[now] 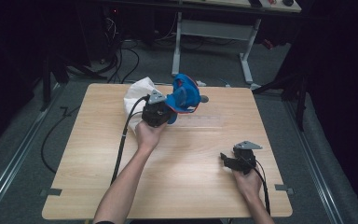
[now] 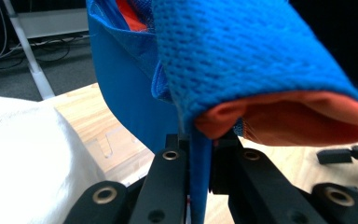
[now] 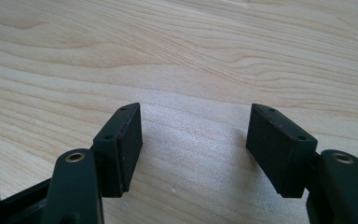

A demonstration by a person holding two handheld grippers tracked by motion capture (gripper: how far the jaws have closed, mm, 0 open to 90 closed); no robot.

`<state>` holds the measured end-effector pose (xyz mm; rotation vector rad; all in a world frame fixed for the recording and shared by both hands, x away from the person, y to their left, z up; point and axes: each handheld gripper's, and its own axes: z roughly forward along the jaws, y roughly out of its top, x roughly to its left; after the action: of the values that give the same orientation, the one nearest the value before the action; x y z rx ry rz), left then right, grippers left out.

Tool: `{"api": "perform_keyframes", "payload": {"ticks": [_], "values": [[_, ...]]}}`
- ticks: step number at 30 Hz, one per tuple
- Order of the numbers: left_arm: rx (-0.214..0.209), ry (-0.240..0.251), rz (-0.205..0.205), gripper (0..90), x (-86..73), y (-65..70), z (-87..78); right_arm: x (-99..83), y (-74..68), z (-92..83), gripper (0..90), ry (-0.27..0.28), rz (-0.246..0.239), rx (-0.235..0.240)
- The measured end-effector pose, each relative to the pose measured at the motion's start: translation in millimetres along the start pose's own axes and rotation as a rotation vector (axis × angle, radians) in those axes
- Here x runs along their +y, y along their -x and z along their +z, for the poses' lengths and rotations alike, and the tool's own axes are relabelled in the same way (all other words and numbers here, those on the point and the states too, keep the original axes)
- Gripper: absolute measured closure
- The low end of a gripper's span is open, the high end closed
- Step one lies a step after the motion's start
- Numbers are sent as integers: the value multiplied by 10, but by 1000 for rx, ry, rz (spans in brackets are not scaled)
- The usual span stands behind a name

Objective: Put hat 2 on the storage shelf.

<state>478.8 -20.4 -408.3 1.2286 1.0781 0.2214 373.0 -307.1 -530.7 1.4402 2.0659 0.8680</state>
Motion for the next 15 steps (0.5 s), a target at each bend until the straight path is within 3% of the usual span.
{"api": "perform_keyframes", "payload": {"ticks": [15], "values": [[30, 4, -24, 866, -131, -107, 370, -4, -12, -5, 358, 0, 6, -2]]}}
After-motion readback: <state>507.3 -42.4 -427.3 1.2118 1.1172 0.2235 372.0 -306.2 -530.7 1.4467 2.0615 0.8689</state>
